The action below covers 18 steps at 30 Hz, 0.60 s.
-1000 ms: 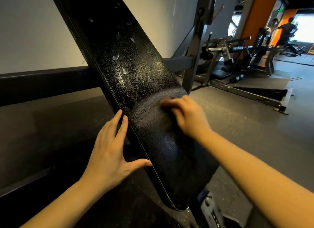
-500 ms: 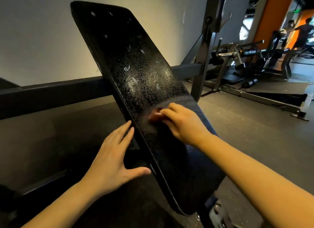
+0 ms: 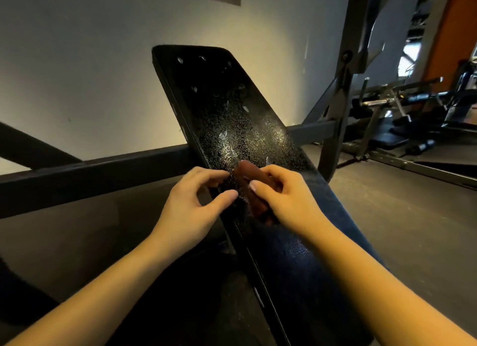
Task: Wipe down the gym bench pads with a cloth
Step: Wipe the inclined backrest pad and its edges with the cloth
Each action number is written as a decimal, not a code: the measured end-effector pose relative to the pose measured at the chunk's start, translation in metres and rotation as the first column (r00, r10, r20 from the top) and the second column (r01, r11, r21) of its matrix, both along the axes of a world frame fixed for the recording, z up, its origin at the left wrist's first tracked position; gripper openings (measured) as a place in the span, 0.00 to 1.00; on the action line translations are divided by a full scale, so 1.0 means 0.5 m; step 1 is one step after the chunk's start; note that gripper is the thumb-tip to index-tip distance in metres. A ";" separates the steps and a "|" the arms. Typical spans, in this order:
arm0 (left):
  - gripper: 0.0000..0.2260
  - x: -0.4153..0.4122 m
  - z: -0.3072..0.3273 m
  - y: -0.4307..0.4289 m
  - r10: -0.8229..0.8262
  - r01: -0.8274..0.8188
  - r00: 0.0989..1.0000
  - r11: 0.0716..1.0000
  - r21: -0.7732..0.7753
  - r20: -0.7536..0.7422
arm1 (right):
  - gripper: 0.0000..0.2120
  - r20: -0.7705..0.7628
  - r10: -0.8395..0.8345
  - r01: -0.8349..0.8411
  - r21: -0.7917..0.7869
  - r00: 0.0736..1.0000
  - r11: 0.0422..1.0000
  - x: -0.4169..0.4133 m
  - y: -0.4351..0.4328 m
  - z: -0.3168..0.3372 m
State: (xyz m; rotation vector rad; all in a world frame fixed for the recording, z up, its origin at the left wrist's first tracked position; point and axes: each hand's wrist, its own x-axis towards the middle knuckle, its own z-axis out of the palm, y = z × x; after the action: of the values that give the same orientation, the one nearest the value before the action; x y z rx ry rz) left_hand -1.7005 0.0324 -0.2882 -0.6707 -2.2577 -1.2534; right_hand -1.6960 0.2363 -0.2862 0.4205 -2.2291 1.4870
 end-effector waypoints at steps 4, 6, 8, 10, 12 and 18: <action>0.11 0.016 0.083 0.025 -0.097 0.092 0.983 0.995 0.041 0.153 | 0.03 0.149 0.209 -0.170 -0.240 0.967 0.956 0.037 0.003 0.032; 0.08 0.030 0.114 0.030 -0.135 0.125 0.972 0.990 0.063 0.192 | 0.04 0.189 0.278 -0.205 -0.331 0.942 0.921 0.058 0.003 0.054; 0.07 0.049 0.137 0.026 -0.170 0.161 0.965 0.985 0.059 0.199 | 0.10 0.255 0.353 -0.217 -0.441 0.900 0.871 0.079 0.003 0.068; 0.06 0.062 0.149 0.021 -0.185 0.179 0.964 0.983 0.046 0.190 | 0.12 0.301 0.446 -0.195 -0.601 0.843 0.775 0.090 0.006 0.069; 0.06 0.071 0.149 0.015 -0.233 0.219 0.955 0.971 0.091 0.184 | 0.17 0.308 0.542 -0.180 -0.721 0.782 0.669 0.086 0.001 0.062; 0.13 0.030 0.126 -0.011 -0.422 0.337 0.881 0.877 0.342 0.215 | 0.29 0.301 0.702 -0.216 -0.809 0.646 0.546 0.052 -0.075 0.023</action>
State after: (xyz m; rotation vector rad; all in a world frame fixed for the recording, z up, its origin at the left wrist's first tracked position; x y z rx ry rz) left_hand -1.6857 0.0271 -0.2252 -0.9023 -2.1439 -1.9503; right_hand -1.6700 0.1989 -0.2747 0.3467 -1.6863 3.0261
